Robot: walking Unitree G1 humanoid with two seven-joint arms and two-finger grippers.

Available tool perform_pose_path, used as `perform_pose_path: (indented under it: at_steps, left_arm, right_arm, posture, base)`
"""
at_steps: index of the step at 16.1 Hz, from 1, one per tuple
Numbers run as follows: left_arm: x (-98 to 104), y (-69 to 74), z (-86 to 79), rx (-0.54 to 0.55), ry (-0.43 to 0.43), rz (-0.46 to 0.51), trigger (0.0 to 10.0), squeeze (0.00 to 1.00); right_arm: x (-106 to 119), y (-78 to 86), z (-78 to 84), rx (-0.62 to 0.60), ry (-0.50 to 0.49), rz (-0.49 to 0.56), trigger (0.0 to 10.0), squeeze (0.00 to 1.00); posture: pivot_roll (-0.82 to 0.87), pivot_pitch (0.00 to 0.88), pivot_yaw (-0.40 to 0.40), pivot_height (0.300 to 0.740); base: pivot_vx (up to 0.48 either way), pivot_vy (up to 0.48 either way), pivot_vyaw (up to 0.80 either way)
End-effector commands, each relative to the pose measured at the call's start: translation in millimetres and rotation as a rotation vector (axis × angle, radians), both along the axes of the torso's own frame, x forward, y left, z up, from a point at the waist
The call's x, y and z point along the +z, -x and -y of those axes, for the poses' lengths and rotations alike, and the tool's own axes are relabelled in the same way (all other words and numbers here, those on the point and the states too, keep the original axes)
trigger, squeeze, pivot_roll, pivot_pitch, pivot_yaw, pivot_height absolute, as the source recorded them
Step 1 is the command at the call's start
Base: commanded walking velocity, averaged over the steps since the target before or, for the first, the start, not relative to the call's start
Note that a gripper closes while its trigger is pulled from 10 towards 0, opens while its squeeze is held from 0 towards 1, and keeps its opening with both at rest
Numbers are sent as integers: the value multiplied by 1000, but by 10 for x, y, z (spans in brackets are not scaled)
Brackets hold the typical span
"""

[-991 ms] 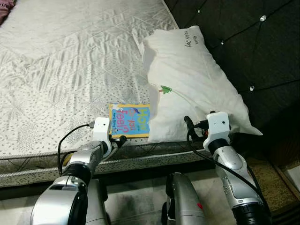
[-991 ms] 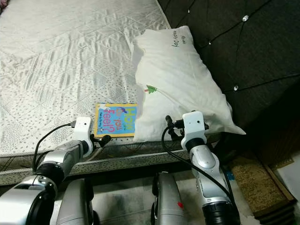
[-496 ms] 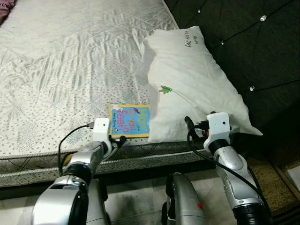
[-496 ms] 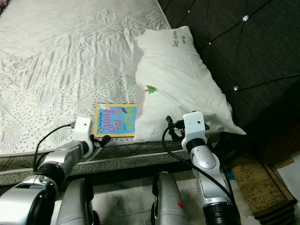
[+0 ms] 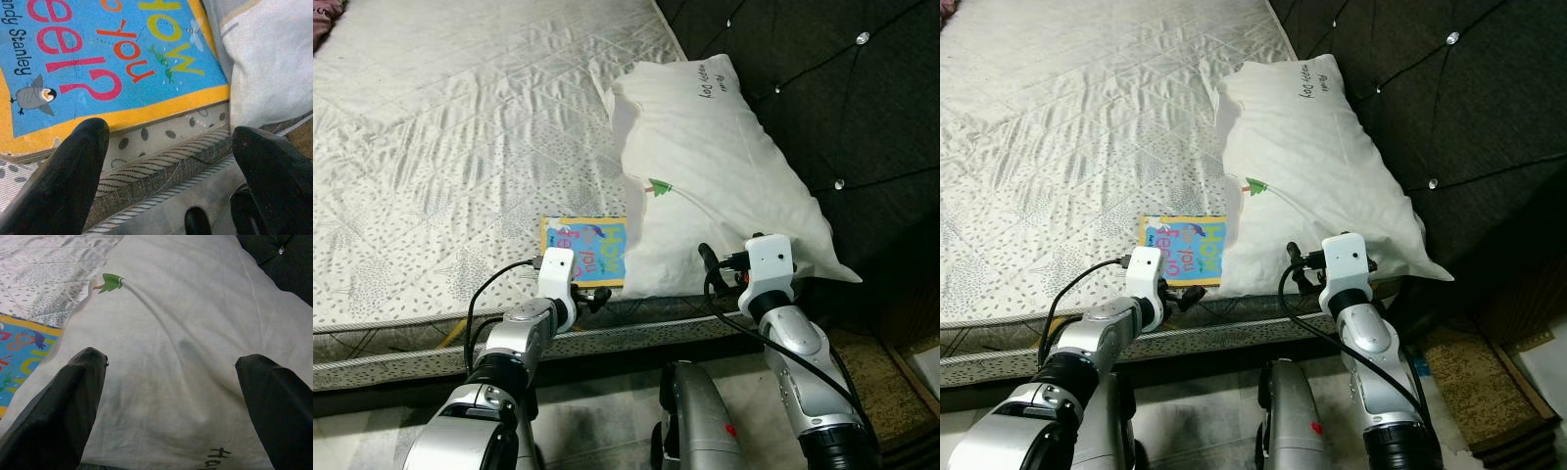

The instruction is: Clean up the room

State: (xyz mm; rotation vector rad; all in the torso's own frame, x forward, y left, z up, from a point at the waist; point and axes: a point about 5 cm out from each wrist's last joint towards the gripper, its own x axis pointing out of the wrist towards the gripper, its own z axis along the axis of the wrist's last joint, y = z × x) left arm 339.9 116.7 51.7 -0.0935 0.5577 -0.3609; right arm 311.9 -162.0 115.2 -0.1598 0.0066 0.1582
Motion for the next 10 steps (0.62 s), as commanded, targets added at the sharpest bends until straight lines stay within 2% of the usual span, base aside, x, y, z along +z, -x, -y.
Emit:
perform_pose_path:
  at_steps: [1,5,10]
  left_arm:
    - [-75,43,39,-20,-15,-37,10000,0]
    - [-154,56,-41,29,-27,-89,10000,0]
    - [-80,-28,-137,65,-64,-63,10000,0]
  right_arm:
    - [10,-5,24,-9,-5,3,10000,0]
    - [33,6,84,-24,2,12,10000,0]
    - [36,34,117,-37,7,14,10000,0]
  posture:
    - [-81,149,-56,575]
    - [-102,142,-46,575]
    - [-109,141,-44,575]
  base:
    - [0,0,0]
    - [0,0,0]
    - [0,0,0]
